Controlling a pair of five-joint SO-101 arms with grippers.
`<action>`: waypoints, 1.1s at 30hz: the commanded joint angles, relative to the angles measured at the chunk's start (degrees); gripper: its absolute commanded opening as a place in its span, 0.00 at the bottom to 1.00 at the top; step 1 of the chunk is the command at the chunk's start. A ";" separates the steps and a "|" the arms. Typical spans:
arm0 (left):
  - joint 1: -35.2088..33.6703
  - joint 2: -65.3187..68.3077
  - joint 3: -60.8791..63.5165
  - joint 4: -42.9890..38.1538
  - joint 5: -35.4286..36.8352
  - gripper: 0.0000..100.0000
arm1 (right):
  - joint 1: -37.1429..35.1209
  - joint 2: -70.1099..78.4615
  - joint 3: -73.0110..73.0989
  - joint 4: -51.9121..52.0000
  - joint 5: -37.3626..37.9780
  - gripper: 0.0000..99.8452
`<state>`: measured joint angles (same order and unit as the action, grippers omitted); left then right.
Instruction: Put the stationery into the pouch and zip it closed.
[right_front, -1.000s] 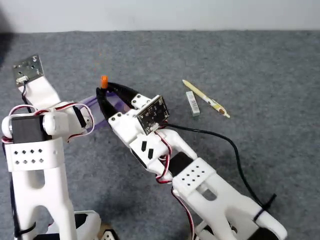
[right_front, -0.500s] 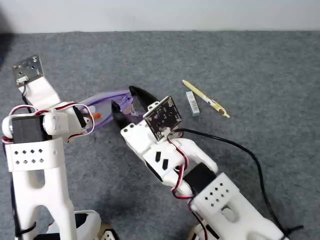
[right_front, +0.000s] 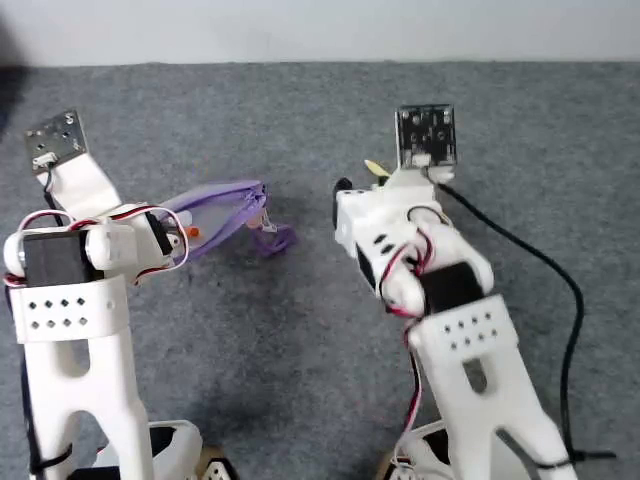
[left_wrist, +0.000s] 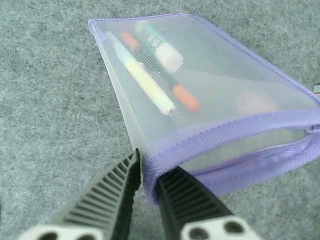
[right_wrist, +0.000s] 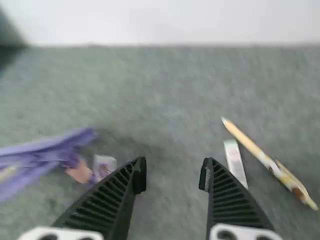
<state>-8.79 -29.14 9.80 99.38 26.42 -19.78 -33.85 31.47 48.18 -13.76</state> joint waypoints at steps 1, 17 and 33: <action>0.44 0.26 -0.22 0.97 0.35 0.01 | 2.95 7.87 -6.51 3.82 -0.53 0.18; 0.44 0.26 -0.13 0.97 0.35 0.01 | 8.57 59.65 -59.60 31.25 3.96 0.18; 0.44 0.18 -0.13 0.97 0.35 0.01 | 9.80 94.73 -99.96 42.86 10.64 0.18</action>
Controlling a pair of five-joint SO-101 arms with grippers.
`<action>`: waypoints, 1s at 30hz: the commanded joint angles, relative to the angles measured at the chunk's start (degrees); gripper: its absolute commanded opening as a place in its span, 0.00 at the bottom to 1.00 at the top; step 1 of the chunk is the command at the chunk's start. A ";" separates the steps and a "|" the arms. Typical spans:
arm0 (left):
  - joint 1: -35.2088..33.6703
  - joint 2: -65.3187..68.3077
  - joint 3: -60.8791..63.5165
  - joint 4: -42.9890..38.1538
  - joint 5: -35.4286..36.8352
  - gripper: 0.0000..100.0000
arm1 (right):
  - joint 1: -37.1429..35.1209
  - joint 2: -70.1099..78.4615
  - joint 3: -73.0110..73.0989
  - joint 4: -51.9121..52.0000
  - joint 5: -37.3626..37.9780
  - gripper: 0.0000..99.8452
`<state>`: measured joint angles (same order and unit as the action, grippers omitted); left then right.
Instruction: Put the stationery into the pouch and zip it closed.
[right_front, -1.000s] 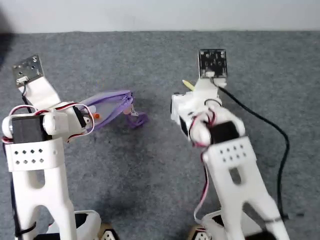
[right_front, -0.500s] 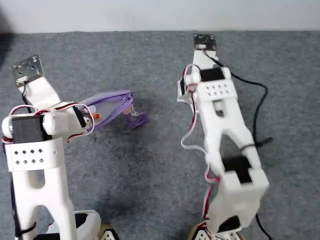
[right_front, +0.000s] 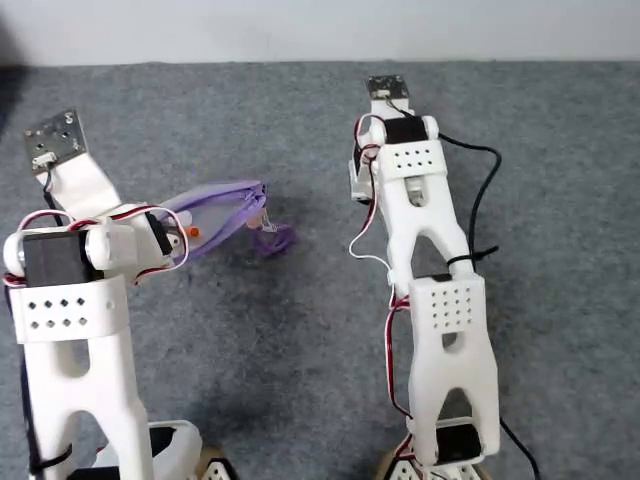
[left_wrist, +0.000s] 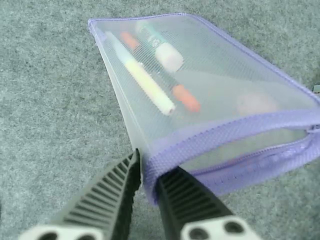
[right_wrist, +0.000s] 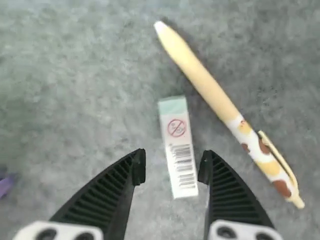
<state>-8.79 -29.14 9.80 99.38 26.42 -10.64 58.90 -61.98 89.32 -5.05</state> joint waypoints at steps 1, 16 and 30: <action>0.44 0.18 -0.13 0.97 0.35 0.01 | 0.66 3.30 -7.91 2.33 2.20 0.18; 0.44 0.18 -0.13 0.97 0.35 0.01 | 0.48 6.11 -29.98 13.67 3.60 0.01; 0.44 0.18 -0.13 0.97 0.35 0.01 | -0.31 -16.92 -15.82 13.85 6.33 0.01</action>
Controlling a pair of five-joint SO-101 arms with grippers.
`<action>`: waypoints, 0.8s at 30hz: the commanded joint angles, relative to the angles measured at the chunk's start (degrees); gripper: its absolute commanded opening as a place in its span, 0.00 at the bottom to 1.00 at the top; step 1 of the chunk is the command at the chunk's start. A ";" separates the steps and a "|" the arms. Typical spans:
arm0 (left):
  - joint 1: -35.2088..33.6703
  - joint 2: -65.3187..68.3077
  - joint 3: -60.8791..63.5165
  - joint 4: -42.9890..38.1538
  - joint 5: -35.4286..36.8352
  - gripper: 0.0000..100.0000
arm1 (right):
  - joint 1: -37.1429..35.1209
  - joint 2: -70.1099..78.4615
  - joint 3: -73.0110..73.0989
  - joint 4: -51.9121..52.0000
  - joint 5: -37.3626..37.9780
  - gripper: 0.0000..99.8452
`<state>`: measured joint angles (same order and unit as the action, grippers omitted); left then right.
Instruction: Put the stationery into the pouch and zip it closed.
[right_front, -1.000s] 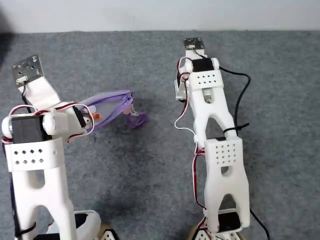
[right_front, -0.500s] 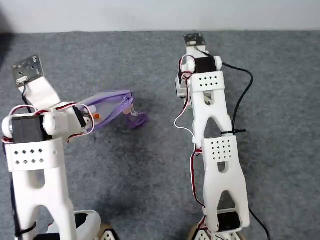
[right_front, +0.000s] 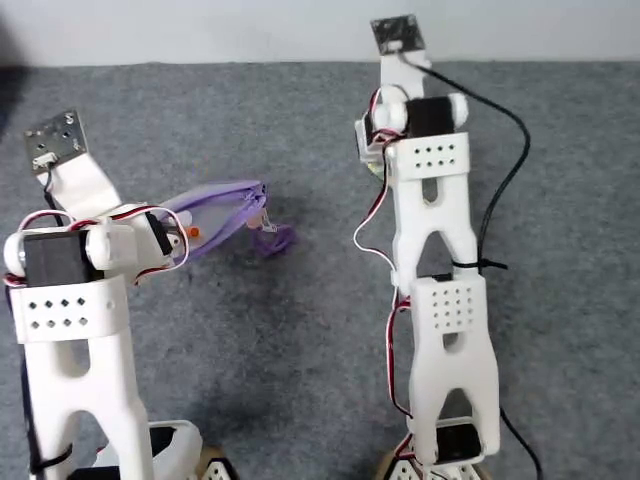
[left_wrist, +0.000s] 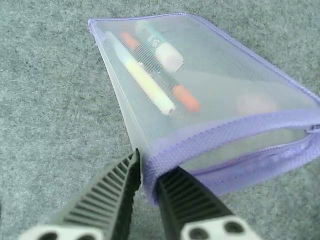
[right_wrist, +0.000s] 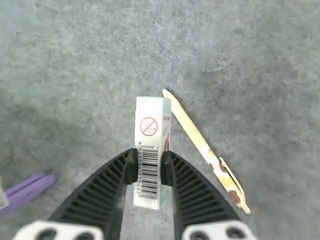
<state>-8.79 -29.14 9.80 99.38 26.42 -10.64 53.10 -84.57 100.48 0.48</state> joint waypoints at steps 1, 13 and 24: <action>0.44 0.18 -0.13 0.97 0.35 0.01 | -0.48 -14.73 11.25 2.59 0.79 0.01; 0.44 0.18 -0.13 0.88 0.35 0.01 | -7.60 -58.95 61.89 2.24 0.35 0.01; 0.44 0.18 -0.48 -0.26 0.35 0.01 | -16.22 -86.11 81.23 -2.77 0.18 0.01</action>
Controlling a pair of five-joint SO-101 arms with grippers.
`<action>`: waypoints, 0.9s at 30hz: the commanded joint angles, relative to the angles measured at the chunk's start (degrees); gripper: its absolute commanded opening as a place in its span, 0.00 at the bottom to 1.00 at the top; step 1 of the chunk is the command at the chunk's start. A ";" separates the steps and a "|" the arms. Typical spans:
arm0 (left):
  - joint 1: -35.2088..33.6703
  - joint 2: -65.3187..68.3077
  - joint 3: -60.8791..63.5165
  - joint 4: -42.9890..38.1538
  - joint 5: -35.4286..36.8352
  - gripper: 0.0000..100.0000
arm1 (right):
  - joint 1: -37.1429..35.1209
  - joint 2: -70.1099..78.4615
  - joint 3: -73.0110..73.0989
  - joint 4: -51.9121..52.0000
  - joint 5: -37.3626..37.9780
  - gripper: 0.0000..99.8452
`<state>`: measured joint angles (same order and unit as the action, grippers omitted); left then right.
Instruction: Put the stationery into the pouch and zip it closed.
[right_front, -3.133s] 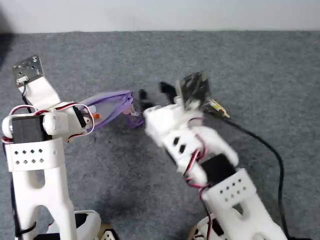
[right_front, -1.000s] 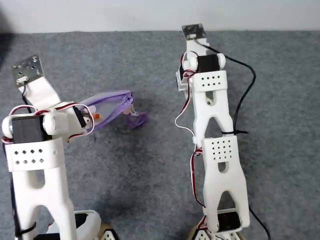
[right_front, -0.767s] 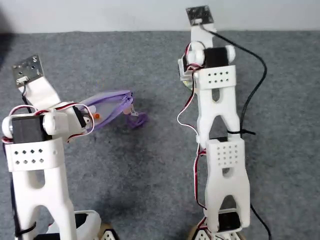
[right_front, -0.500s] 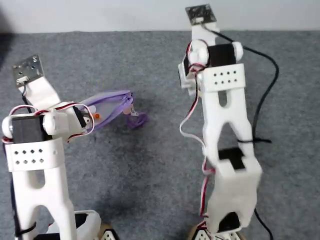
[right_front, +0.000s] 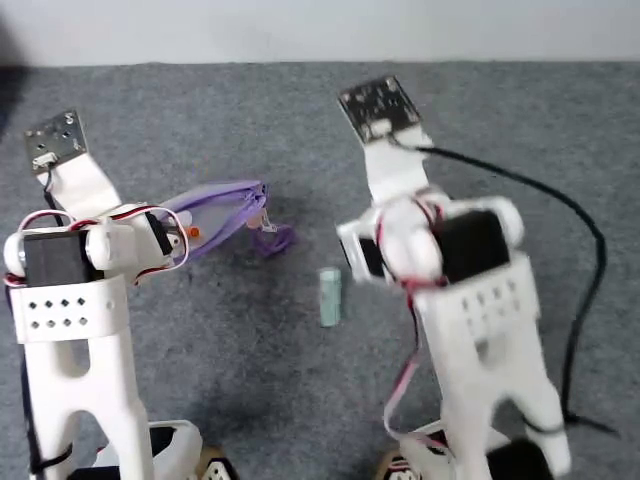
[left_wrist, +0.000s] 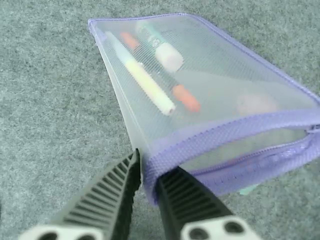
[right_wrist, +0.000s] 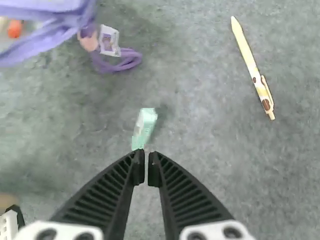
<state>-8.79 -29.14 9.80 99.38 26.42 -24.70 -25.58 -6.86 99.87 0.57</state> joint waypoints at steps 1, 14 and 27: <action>0.44 0.18 -0.48 -0.26 0.35 0.01 | -3.12 -9.98 5.89 -3.03 0.09 0.01; 0.44 0.18 -0.22 -0.18 0.35 0.01 | -5.32 -19.74 42.11 -25.89 0.26 0.01; 0.44 -0.26 -0.22 -0.18 0.35 0.01 | -5.32 14.90 24.97 -24.04 -1.14 0.20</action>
<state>-8.79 -29.14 9.80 99.38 26.42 -29.80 -16.26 26.02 73.93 0.57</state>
